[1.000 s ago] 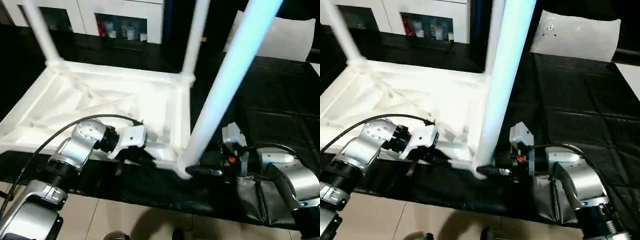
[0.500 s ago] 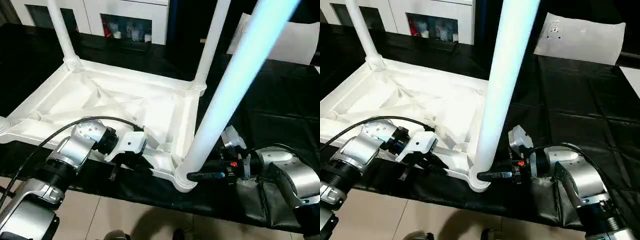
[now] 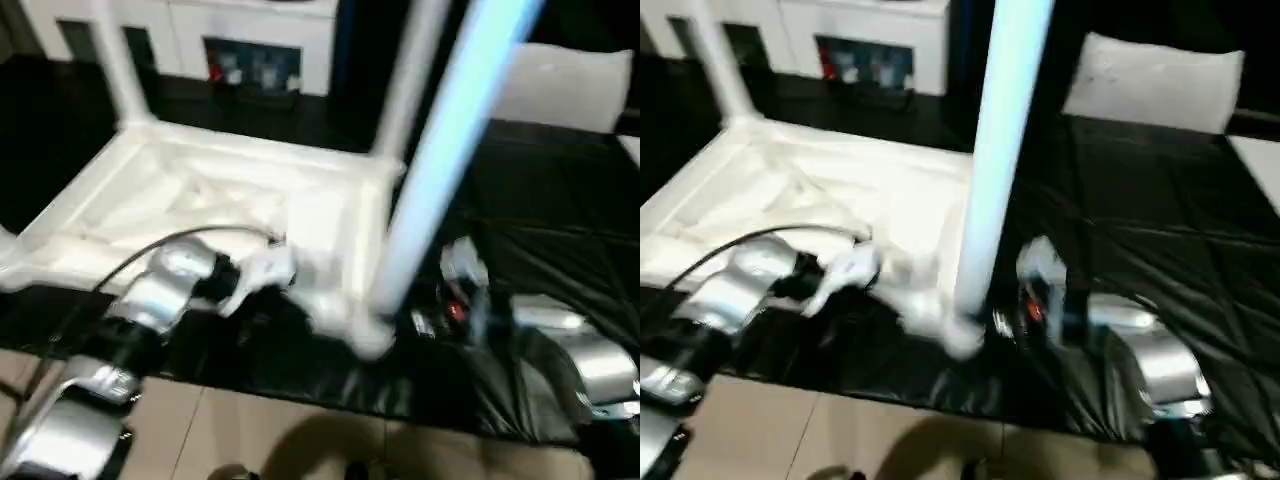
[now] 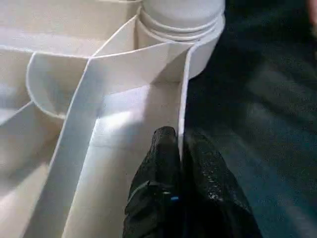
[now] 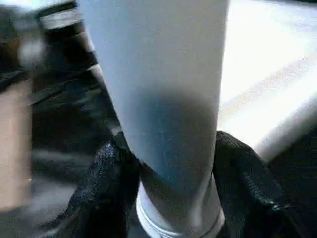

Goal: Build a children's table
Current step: Rotate leg to tighten

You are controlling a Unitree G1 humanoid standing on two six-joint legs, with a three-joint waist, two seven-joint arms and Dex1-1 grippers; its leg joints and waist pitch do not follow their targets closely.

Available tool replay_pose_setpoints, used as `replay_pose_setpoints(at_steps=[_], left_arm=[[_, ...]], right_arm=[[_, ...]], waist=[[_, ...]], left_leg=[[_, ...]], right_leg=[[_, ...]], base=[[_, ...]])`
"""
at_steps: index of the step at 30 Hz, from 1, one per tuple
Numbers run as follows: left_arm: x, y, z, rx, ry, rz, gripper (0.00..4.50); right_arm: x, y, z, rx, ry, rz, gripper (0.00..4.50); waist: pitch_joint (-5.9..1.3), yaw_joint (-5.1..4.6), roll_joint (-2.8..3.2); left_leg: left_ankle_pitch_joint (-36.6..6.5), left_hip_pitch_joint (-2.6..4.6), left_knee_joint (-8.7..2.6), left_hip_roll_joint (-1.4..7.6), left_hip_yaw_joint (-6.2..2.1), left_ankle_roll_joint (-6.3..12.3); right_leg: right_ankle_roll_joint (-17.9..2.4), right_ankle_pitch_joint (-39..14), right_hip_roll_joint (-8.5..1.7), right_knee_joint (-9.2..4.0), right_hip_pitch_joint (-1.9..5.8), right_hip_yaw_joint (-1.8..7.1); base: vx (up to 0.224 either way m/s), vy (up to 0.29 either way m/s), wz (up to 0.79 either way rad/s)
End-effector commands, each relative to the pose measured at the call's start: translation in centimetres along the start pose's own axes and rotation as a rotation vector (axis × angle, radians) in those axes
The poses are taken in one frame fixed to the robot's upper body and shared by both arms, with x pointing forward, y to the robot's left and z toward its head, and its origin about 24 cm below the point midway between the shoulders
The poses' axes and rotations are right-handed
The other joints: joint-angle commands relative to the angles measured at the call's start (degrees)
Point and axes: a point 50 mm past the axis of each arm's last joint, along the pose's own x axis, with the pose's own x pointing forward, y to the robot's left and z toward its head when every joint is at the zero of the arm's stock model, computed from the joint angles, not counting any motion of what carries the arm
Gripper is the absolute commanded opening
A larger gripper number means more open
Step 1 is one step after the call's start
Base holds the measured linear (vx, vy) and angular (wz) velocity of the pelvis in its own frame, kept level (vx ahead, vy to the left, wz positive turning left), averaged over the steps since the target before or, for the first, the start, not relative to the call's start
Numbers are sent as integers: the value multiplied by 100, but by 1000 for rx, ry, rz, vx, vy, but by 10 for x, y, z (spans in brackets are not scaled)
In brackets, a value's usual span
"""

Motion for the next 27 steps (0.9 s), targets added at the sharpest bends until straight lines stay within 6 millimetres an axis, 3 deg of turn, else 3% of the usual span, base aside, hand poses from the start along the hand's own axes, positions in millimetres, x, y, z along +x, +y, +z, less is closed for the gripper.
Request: replay_pose_setpoints(at_steps=[1,3,4,5,7,10,12,13,18,22,25,27], left_arm=[[30,-3,17,-47,-74,56,0],[36,0,23,-86,-90,123,0],[38,3,26,-111,-101,166,0],[41,5,30,-138,-112,214,0],[46,12,41,-190,-142,344,0],[47,15,46,-213,-161,393,0],[47,16,51,-211,-165,431,0],[47,16,52,-209,-168,437,0],[38,13,42,-157,-137,406,0],[31,11,32,-120,-100,365,0],[22,5,20,-91,-62,276,0],[20,4,17,-85,-50,263,0]], right_arm=[[33,25,-5,47,23,63,194],[43,26,-4,71,21,-22,193],[50,25,-3,94,17,-83,192],[57,24,-2,118,13,-145,191],[74,25,2,163,9,-272,191],[82,25,5,191,1,-324,191],[87,28,8,185,-4,-335,191],[88,30,9,167,-11,-329,246],[78,29,14,121,-88,-291,287],[65,21,14,101,-126,-304,330],[40,12,14,22,-151,-247,358],[35,11,13,10,-149,-227,376]], waist=[[-249,-48,-70],[-251,-77,-50],[-245,-126,-51],[-252,-126,-53],[-253,-186,-51],[-256,-190,-30],[-265,-182,-31],[-270,-179,-30],[-317,-120,-24],[-355,-120,-26],[-375,-93,-43],[-357,-101,-31]], left_leg=[[-1471,-75,-468,213,-167,88],[-1497,-69,-478,227,-169,94],[-1726,3,-450,200,-161,107],[-1723,12,-448,194,-163,127],[-1676,-38,-478,207,-172,128],[-1787,17,-477,209,-157,165],[-1608,-28,-502,219,-142,256],[-1572,-32,-500,223,-130,270],[-1022,-69,-484,227,-80,485],[-691,-111,-451,223,-61,621],[-400,-156,-397,209,-40,790],[-318,-199,-390,208,-40,905]], right_leg=[[-302,-3975,-483,-634,225,164],[-377,-3764,-473,-622,196,169],[-412,-3838,-458,-660,127,160],[-411,-3819,-468,-665,139,165],[-528,-3541,-458,-619,147,174],[-577,-3374,-462,-629,116,196],[-672,-2888,-457,-591,153,226],[-706,-2747,-453,-577,157,237],[-1001,-1796,-465,-476,221,263],[-1146,-1428,-473,-427,257,258],[-1247,-895,-456,-348,275,267],[-1331,-726,-457,-328,291,256]], base=[[-56,38,-12],[0,0,0],[0,0,0],[0,0,0],[0,0,0],[0,0,0],[0,0,0],[0,0,0],[0,0,0],[0,0,0],[0,0,0],[0,0,0]])
